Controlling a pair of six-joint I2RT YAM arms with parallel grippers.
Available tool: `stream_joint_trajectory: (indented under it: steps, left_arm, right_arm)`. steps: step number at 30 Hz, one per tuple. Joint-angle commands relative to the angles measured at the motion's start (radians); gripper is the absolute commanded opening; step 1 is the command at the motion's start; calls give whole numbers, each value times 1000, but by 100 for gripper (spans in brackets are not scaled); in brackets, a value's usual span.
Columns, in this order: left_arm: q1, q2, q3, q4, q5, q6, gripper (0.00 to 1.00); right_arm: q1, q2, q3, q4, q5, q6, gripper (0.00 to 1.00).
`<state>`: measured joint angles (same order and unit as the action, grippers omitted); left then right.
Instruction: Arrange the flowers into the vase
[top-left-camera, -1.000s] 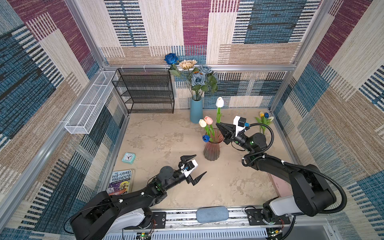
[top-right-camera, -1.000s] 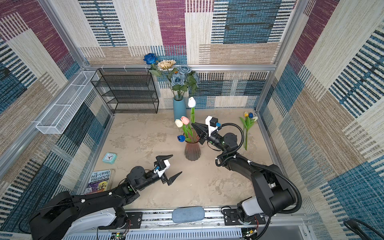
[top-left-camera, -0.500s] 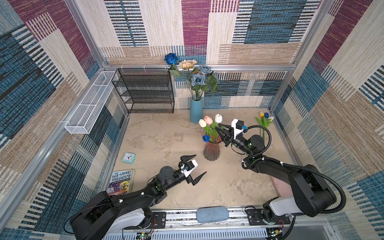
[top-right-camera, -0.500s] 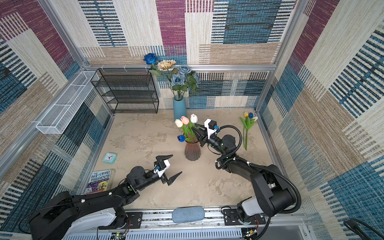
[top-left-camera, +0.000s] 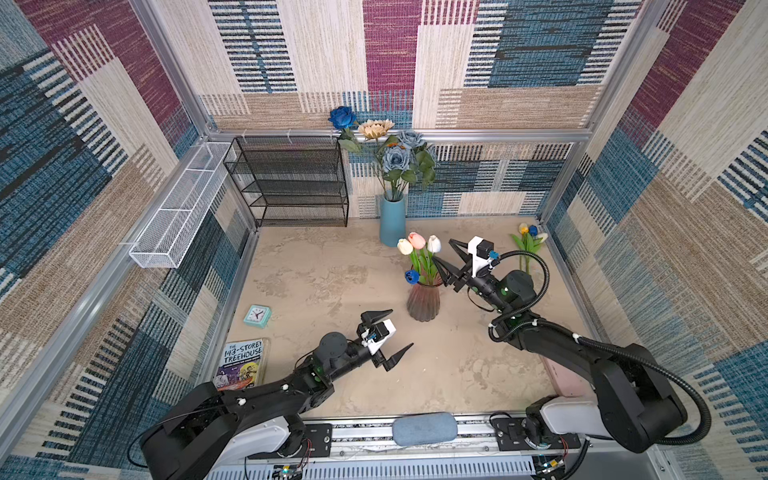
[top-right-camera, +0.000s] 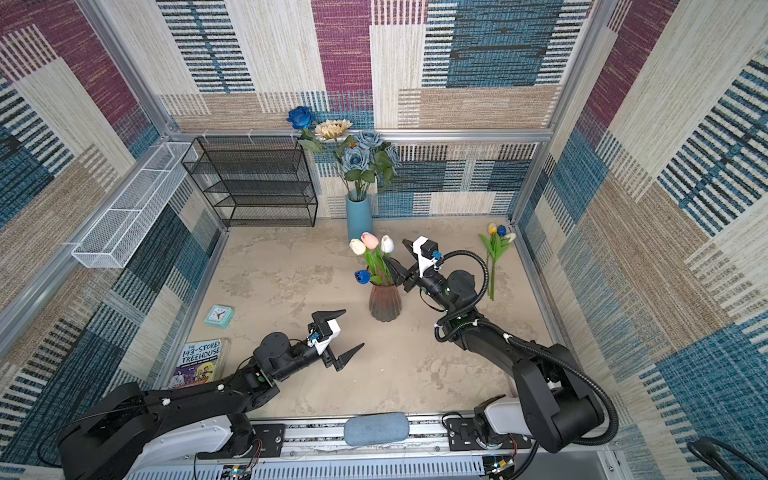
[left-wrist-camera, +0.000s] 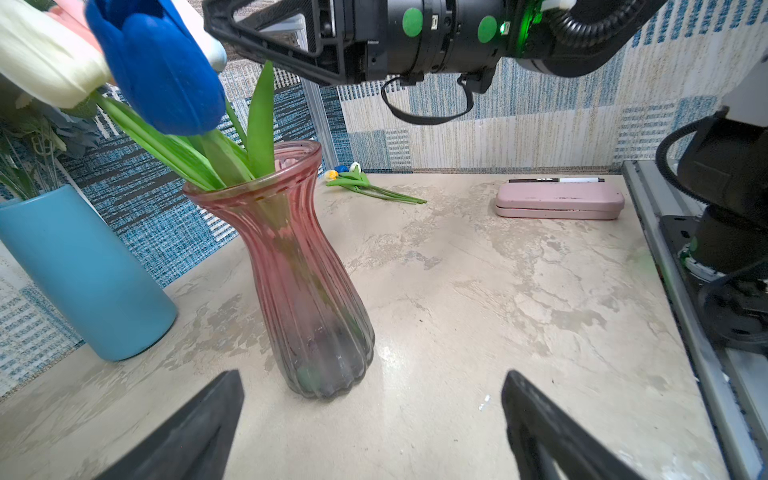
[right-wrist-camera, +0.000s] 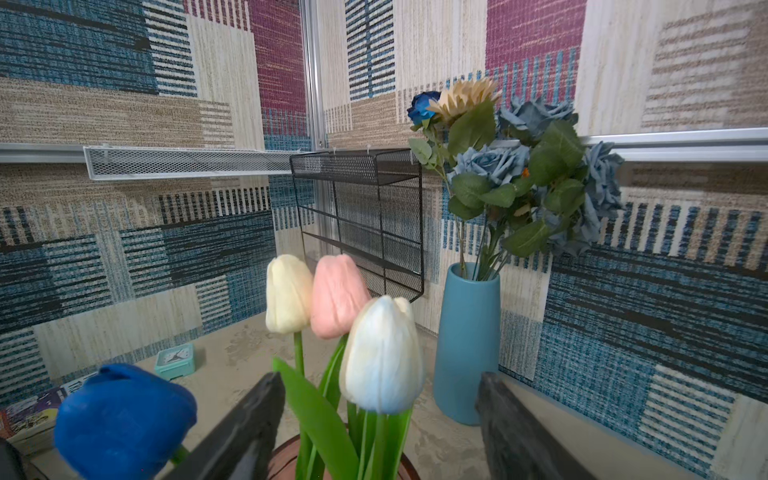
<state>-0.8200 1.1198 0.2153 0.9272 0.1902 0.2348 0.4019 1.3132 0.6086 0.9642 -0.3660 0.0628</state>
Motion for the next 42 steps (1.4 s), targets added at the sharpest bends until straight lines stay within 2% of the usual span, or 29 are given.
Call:
stream_joint_trajectory:
  steps: [1, 4, 6, 9, 11, 14, 18, 20, 25, 28, 34, 37, 39, 42]
  left_arm:
    - [1, -1, 7, 24, 12, 10, 100]
    - [1, 0, 6, 24, 12, 8, 100]
    - [1, -1, 7, 24, 12, 8, 100]
    - [1, -2, 6, 24, 14, 4, 100]
    - [1, -3, 6, 24, 15, 1, 100]
    - [1, -2, 8, 22, 16, 2, 100]
    - [1, 0, 10, 21, 14, 1, 100]
    - [1, 6, 12, 22, 18, 0, 100]
    - [1, 1, 11, 13, 15, 8, 100]
    - [0, -14, 11, -7, 7, 12, 100]
    - [1, -3, 15, -2, 12, 14, 100]
    - [1, -2, 16, -4, 14, 13, 100]
    - [1, -2, 17, -5, 14, 13, 100]
    - [0, 0, 19, -5, 12, 14, 100]
  right_arm:
    - [-1, -56, 14, -30, 80, 1, 76]
    - [-12, -122, 14, -49, 139, 1, 76]
    - [-57, -146, 38, -101, 149, 18, 72]
    - [-182, -140, 99, -237, 159, 85, 60]
    - [-281, -105, 161, -359, 179, 138, 58]
    - [-419, -19, 274, -585, 238, 210, 54]
    - [-591, 184, 454, -867, 193, 243, 49]
    - [-638, 316, 559, -990, 166, 213, 41]
    - [-676, 552, 767, -1222, 235, 154, 36]
    - [-683, 642, 840, -1294, 263, 124, 33]
    - [-685, 765, 932, -1384, 299, 86, 30]
    - [-686, 798, 945, -1387, 281, 78, 25]
    - [-683, 802, 935, -1373, 225, 65, 25]
    - [-681, 810, 924, -1365, 217, 69, 27]
